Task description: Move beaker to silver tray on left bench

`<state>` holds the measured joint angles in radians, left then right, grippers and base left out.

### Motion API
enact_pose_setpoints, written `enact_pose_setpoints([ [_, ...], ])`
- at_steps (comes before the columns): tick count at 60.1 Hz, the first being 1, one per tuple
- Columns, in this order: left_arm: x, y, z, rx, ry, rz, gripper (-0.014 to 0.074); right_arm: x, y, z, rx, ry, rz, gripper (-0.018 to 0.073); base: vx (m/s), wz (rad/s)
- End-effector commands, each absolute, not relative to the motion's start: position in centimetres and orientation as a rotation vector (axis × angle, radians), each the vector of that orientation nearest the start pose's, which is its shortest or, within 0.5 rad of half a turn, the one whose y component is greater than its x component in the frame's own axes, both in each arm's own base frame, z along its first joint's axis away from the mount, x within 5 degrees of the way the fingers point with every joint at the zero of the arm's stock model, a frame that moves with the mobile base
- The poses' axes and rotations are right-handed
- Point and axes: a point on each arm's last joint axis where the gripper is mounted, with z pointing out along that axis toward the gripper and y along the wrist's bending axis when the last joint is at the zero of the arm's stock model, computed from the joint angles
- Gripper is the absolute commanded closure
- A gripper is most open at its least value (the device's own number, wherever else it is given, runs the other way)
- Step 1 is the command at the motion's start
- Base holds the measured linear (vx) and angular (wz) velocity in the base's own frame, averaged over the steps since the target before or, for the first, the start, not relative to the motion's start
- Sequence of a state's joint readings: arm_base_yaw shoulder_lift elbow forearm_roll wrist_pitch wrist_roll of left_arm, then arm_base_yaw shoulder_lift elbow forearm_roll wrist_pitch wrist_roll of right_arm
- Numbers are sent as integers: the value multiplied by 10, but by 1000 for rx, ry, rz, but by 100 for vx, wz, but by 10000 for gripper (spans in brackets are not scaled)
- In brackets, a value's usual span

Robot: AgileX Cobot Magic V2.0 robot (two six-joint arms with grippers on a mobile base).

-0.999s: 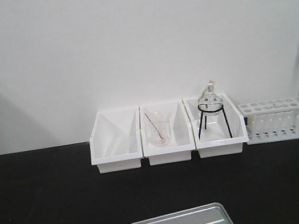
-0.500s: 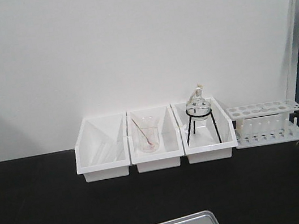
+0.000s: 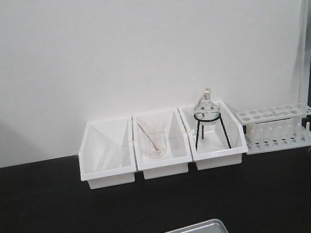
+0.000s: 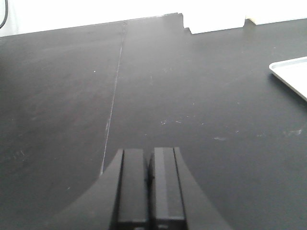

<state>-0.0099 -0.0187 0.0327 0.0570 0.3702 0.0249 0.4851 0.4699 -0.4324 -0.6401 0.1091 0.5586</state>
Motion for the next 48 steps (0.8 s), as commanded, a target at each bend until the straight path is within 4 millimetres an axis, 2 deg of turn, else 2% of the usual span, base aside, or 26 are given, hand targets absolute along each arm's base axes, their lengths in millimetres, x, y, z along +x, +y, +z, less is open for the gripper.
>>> enact_pose_setpoints([
  [1, 54, 1, 170, 71, 1803, 56, 595, 103, 58, 332, -461, 1446, 338, 571, 0, 0],
  [21, 54, 1, 170, 71, 1803, 56, 595, 124, 82, 328, -509, 1409, 482, 571, 0, 0],
  [33, 54, 1, 170, 71, 1803, 56, 595, 137, 90, 318, -536, 1450, 494, 571, 0, 0],
  [40, 54, 1, 170, 71, 1803, 56, 595, 162, 86, 303, -368, 1581, 518, 571, 0, 0],
  [44, 54, 1, 170, 71, 1803, 56, 595, 185, 79, 289, -203, 1653, 534, 571, 0, 0],
  [48, 54, 1, 170, 71, 1803, 56, 595, 207, 74, 275, -131, 1663, 538, 571, 0, 0],
])
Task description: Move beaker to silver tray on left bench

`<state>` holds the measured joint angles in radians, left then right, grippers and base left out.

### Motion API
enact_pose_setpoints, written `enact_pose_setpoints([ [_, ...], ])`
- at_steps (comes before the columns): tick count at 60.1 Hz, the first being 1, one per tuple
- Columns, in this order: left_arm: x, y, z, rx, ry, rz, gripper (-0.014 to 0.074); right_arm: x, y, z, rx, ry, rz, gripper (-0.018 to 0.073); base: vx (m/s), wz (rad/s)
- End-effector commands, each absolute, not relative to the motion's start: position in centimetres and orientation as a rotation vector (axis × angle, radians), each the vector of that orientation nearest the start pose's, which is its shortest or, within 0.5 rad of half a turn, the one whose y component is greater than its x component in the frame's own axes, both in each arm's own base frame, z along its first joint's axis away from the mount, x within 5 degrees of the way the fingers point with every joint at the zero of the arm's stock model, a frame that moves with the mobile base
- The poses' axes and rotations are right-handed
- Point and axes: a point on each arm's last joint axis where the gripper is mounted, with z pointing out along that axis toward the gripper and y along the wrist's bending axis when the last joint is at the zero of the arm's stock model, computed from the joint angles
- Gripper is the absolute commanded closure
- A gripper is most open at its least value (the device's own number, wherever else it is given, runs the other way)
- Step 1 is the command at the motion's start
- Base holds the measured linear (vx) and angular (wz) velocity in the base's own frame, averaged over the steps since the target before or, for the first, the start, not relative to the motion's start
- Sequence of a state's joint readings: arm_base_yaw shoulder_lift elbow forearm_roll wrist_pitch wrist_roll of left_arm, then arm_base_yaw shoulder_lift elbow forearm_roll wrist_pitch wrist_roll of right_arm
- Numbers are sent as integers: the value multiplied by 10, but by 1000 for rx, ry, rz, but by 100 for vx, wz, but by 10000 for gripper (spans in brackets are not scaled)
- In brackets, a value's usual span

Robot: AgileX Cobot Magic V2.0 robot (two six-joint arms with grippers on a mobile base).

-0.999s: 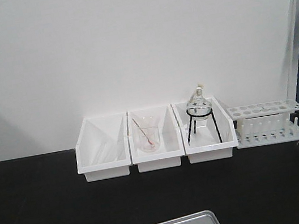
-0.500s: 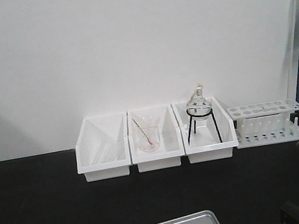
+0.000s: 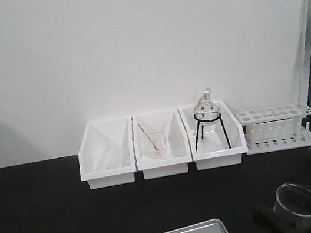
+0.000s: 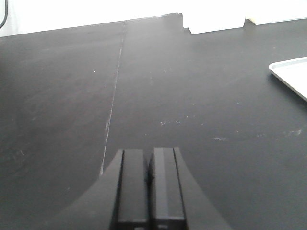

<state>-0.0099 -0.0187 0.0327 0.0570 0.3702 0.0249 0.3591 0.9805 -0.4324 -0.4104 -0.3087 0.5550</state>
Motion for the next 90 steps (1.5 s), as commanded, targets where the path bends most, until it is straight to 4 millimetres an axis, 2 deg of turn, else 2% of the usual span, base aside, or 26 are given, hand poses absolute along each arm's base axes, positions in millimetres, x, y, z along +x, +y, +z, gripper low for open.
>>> enact_pose_setpoints([
  [1, 54, 1, 170, 71, 1803, 56, 595, 211, 74, 274, -129, 1642, 547, 571, 0, 0],
  [7, 54, 1, 170, 71, 1803, 56, 595, 236, 78, 254, -182, 1582, 576, 571, 0, 0],
  [21, 54, 1, 170, 71, 1803, 56, 595, 283, 113, 195, -525, 1629, 671, 571, 0, 0],
  [34, 54, 1, 170, 71, 1803, 56, 595, 319, 124, 150, -560, 1725, 702, 571, 0, 0],
  [45, 54, 1, 170, 71, 1803, 56, 595, 336, 129, 127, -599, 1751, 683, 560, 0, 0],
  [56, 54, 1, 170, 71, 1803, 56, 595, 338, 129, 111, -699, 1744, 606, 509, 0, 0],
  [68, 54, 1, 170, 71, 1803, 56, 595, 337, 129, 107, -723, 1745, 591, 375, 0, 0],
  [80, 54, 1, 170, 71, 1803, 56, 595, 337, 129, 108, -721, 1740, 594, 139, 0, 0],
  [90, 54, 1, 170, 71, 1803, 56, 595, 338, 129, 108, -713, 1738, 597, -24, 0, 0],
])
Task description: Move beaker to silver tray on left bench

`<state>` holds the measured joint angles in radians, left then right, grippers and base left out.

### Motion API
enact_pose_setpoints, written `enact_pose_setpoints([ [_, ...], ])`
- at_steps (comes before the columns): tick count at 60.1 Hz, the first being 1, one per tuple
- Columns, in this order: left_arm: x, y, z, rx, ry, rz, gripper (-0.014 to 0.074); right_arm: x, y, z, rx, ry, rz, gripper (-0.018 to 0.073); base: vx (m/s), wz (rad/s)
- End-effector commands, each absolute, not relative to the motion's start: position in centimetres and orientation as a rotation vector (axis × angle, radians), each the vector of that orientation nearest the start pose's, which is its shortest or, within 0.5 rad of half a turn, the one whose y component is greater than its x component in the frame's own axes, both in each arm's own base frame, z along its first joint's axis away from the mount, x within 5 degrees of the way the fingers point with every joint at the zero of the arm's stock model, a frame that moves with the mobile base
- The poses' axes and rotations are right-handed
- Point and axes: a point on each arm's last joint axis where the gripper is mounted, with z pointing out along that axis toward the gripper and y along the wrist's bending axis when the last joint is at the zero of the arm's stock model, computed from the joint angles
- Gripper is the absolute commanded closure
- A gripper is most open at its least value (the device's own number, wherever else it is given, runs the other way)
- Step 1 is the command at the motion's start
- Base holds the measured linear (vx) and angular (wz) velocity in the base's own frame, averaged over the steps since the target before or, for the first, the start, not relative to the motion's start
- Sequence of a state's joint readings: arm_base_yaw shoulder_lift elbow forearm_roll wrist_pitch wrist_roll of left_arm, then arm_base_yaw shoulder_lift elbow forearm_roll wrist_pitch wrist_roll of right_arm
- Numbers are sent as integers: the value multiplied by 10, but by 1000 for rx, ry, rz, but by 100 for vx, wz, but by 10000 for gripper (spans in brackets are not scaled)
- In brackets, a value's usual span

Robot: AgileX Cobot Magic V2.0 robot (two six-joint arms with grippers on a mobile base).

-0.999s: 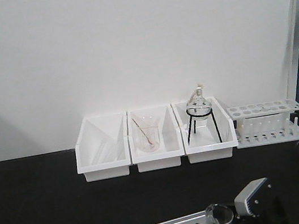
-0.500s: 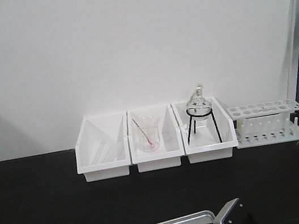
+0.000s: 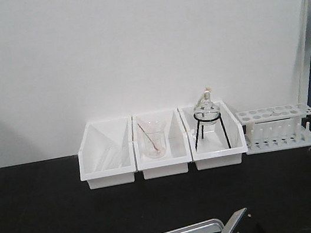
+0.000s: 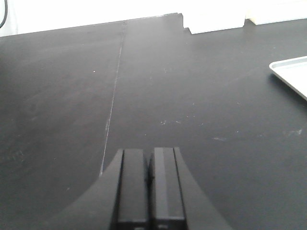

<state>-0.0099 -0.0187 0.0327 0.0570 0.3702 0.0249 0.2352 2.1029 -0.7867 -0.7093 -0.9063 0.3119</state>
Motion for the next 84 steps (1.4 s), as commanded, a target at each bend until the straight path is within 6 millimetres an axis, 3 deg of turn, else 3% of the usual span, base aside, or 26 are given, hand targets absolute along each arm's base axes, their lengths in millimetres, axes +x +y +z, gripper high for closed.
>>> enact_pose_setpoints([
  [1, 54, 1, 170, 71, 1803, 56, 595, 338, 129, 109, -712, 1736, 599, -34, 0, 0],
  [8, 54, 1, 170, 71, 1803, 56, 595, 338, 129, 119, -702, 1714, 600, -78, 0, 0],
  [9, 54, 1, 170, 71, 1803, 56, 595, 337, 129, 137, -704, 1669, 584, -75, 0, 0],
  [24, 54, 1, 170, 71, 1803, 56, 595, 327, 121, 210, -616, 1614, 548, -11, 0, 0],
  [31, 54, 1, 170, 71, 1803, 56, 595, 311, 109, 251, -523, 1696, 496, 135, 0, 0],
  [42, 54, 1, 170, 71, 1803, 56, 595, 266, 76, 305, -297, 1836, 314, 580, 0, 0],
  [44, 54, 1, 170, 71, 1803, 56, 595, 256, 70, 312, -258, 1837, 283, 577, 0, 0],
  [51, 54, 1, 170, 71, 1803, 56, 595, 222, 54, 321, -262, 1800, 167, 575, 0, 0],
  [62, 54, 1, 170, 71, 1803, 56, 595, 180, 44, 317, -356, 1727, 80, 573, 0, 0],
  [74, 54, 1, 170, 71, 1803, 56, 595, 158, 39, 308, -351, 1704, 82, 573, 0, 0],
  [84, 54, 1, 170, 71, 1803, 56, 595, 154, 39, 305, -351, 1703, 82, 573, 0, 0],
])
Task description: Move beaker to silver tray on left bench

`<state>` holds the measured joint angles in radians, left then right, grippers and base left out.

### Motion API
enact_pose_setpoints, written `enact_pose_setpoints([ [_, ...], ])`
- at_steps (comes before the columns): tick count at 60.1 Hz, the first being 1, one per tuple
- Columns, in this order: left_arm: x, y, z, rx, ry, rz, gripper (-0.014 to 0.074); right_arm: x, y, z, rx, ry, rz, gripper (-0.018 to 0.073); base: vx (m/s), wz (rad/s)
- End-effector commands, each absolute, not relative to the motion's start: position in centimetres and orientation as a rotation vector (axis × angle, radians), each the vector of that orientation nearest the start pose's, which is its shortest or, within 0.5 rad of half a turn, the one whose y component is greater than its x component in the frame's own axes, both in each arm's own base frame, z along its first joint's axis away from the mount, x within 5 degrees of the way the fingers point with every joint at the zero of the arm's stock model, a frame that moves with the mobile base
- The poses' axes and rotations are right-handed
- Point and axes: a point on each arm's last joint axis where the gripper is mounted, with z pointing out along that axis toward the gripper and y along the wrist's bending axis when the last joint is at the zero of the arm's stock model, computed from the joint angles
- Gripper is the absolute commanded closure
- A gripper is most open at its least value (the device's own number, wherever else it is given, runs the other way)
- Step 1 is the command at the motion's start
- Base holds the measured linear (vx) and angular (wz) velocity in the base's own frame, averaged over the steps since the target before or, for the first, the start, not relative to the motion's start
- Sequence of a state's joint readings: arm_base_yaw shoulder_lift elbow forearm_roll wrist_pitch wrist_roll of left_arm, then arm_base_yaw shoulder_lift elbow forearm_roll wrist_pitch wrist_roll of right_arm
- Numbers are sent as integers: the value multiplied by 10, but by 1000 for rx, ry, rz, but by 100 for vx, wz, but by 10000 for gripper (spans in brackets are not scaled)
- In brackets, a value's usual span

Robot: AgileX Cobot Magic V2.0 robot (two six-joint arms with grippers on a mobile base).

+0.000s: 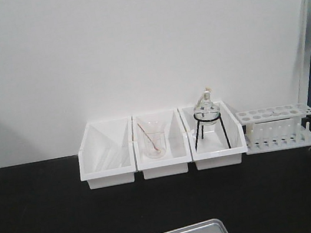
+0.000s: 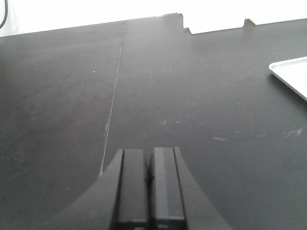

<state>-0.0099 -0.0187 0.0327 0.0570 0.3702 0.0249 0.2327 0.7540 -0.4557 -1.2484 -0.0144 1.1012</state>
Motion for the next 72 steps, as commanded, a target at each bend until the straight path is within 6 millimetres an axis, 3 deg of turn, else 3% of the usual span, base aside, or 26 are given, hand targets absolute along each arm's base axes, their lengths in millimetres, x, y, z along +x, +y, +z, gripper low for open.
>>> enact_pose_setpoints([
  [1, 54, 1, 170, 71, 1803, 56, 595, 154, 39, 304, -351, 1704, 82, 573, 0, 0],
  [10, 54, 1, 170, 71, 1803, 56, 595, 154, 39, 303, -342, 1712, 91, 573, 0, 0],
  [21, 54, 1, 170, 71, 1803, 56, 595, 159, 33, 295, -65, 1817, 223, 573, 0, 0],
  [26, 54, 1, 170, 71, 1803, 56, 595, 154, 31, 286, -46, 1871, 210, 573, 0, 0],
  [35, 54, 1, 170, 71, 1803, 56, 595, 129, 28, 278, -170, 1797, 165, 573, 0, 0],
  [41, 54, 1, 170, 71, 1803, 56, 595, 106, 18, 266, -75, 1713, 191, 573, 0, 0],
  [49, 54, 1, 170, 71, 1803, 56, 595, 82, 7, 234, 22, 1621, 147, 571, 0, 0],
  [59, 54, 1, 170, 71, 1803, 56, 595, 63, 5, 200, -54, 1545, 78, 571, 0, 0],
  [72, 54, 1, 170, 71, 1803, 56, 595, 56, 4, 200, -54, 1520, 64, 571, 0, 0],
])
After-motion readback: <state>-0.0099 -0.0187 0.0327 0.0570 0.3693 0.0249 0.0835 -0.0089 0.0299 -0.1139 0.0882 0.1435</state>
